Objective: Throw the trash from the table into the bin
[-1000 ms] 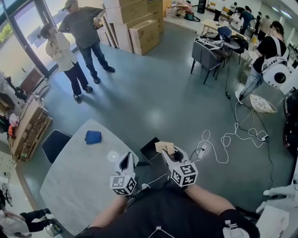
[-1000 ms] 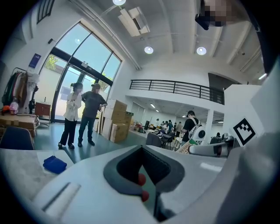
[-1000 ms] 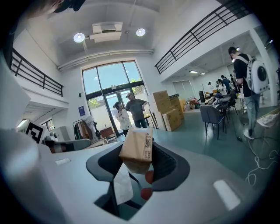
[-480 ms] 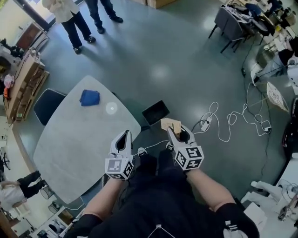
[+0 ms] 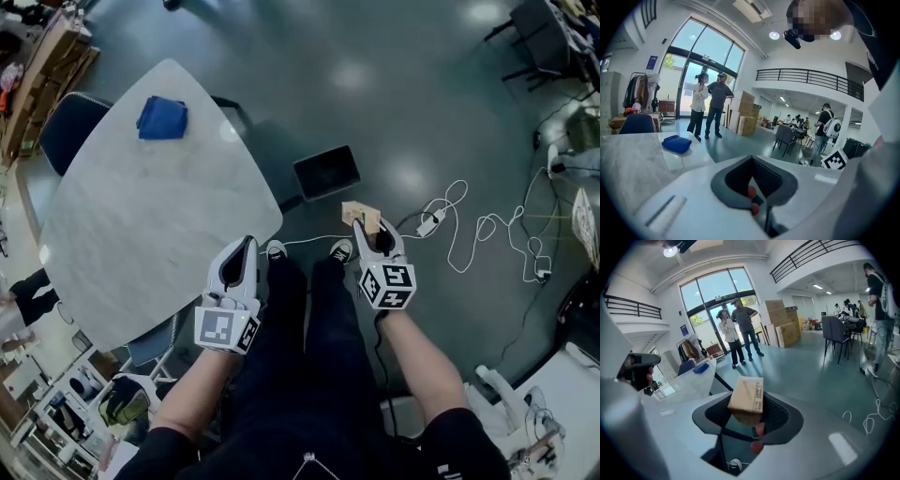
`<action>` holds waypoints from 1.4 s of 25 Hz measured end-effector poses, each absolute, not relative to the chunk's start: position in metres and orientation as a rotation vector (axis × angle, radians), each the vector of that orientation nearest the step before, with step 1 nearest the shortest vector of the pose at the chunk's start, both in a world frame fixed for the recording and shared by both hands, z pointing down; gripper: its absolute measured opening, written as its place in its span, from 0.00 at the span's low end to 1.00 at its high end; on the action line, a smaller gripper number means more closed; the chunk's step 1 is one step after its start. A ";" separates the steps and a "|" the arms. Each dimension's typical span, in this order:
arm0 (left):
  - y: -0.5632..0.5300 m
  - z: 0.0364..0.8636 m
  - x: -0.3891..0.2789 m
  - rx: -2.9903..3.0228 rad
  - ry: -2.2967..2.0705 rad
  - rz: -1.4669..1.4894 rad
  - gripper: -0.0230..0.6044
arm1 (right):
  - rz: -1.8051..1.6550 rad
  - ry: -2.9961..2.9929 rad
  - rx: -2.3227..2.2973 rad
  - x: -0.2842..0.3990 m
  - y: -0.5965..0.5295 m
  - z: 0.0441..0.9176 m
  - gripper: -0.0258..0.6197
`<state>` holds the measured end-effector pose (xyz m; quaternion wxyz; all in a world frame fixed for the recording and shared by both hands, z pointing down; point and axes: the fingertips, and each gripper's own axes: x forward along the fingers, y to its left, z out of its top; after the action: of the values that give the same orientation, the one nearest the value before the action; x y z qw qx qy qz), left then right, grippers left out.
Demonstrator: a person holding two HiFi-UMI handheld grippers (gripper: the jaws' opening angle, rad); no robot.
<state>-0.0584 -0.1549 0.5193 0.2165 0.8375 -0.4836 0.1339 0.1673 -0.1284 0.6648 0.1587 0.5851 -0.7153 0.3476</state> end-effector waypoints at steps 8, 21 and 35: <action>-0.127 0.605 -0.050 2.240 -1.296 0.426 0.04 | 1.011 -2.009 1.575 0.157 -0.142 0.790 0.37; -0.106 0.674 -0.072 2.182 -1.320 0.414 0.04 | 0.970 -1.872 1.443 0.149 -0.176 1.002 0.37; -0.083 0.708 -0.074 2.212 -1.251 0.485 0.04 | 0.931 -1.764 1.466 0.157 -0.213 1.107 0.37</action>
<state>-0.0744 -0.0828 0.7081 0.2737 0.8224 -0.4652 0.1801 0.1568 -0.2130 1.1066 0.3269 0.5597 -0.6734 0.3554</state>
